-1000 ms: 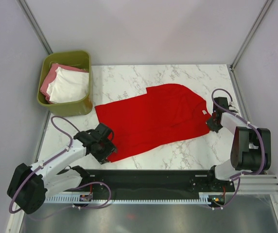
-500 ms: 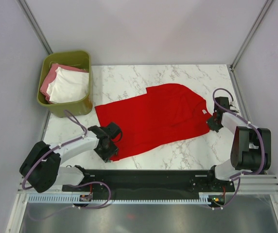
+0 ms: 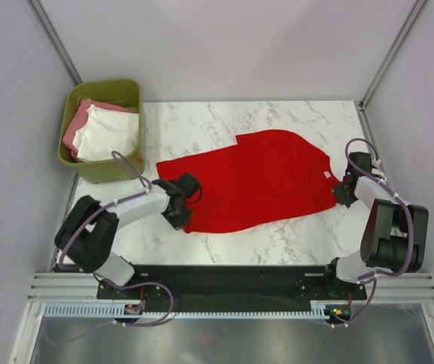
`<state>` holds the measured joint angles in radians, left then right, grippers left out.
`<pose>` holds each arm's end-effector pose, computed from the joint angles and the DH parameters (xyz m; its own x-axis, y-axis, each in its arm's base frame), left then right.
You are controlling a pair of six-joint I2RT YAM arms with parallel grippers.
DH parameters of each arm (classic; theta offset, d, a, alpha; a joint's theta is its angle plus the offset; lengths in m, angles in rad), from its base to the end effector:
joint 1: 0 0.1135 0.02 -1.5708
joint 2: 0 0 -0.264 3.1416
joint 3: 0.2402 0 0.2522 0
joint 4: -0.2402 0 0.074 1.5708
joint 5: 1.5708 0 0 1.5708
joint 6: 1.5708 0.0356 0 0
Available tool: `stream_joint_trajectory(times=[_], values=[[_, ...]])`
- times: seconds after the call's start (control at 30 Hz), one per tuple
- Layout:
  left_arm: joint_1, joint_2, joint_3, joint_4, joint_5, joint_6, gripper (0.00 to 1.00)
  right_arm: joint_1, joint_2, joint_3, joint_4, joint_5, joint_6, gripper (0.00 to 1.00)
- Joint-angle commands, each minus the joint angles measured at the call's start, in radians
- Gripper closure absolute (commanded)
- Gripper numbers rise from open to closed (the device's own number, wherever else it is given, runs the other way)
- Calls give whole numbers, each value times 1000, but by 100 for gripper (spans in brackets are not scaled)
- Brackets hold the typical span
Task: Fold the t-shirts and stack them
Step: Fold the tshirt
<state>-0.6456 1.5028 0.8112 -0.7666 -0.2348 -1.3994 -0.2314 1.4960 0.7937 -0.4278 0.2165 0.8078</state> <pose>0.1976 -0.1385 0.1589 -0.6914 -0.6790 -0.2469 -0.6858 0.7243 -0.0713 0.2634 -0.0699 0.1659 -0.3820 0.8152 -0.4352 0.8527 0.4925 0.1740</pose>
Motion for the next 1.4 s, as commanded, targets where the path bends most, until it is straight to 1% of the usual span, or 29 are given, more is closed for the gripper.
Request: stream_joint_trajectory(times=[0.0,0.07,0.1,0.13,0.3,0.4,0.47,0.5,0.53,0.57,0.63,0.67,0.73,0.8,0.9,0.93,1.0,1.03,1.1,1.13,1.17,1.2,1.27,1.3,1.37], values=[[79,131,138,93,-68,121,98,-37,9,39,1,9,10,100],[127,201,221,95,-49,173,98,-57,21,62,-12,4,19,100],[170,214,245,96,-44,190,98,-60,29,70,-19,-2,18,100],[190,223,267,95,-46,206,98,-62,30,79,-38,-2,16,100],[309,212,387,96,-57,342,98,-60,-19,78,-72,-17,24,100],[330,177,405,95,-46,407,98,-25,-80,56,-120,-5,71,100],[328,140,353,93,-15,413,98,-5,-120,20,-147,24,86,100],[327,95,320,90,20,402,98,-3,-153,7,-160,29,93,100],[324,65,236,92,40,387,98,-3,-164,-1,-170,44,91,100],[314,38,191,92,60,351,98,-2,-174,-8,-184,55,87,100],[293,-60,110,90,78,335,98,0,-190,-7,-241,78,65,100],[284,-99,41,87,77,323,98,1,-197,-1,-261,111,59,100],[271,-201,-28,84,87,310,98,15,-233,9,-298,139,38,100],[271,-246,-35,61,84,315,98,24,-281,12,-307,162,31,100],[274,-273,38,6,75,342,98,50,-278,90,-338,167,28,100],[274,-270,102,-8,75,353,98,72,-276,146,-339,165,24,100],[276,-256,175,-36,78,365,98,93,-269,217,-356,178,13,100],[279,-251,250,-57,78,378,98,110,-266,293,-365,182,13,100],[305,-230,327,-82,101,385,98,115,-252,382,-409,176,16,100],[317,-222,406,-109,117,392,98,121,-250,482,-425,175,13,100],[334,-217,449,-123,129,395,98,122,-250,534,-462,178,4,100],[337,-220,535,-138,127,402,98,124,-256,632,-474,178,-2,100],[337,-254,610,-161,114,408,98,126,-298,714,-496,181,-21,100],[337,-274,665,-165,111,410,98,129,-315,787,-500,187,-28,100],[339,-318,704,-163,100,405,98,135,-359,852,-517,208,-39,100]])
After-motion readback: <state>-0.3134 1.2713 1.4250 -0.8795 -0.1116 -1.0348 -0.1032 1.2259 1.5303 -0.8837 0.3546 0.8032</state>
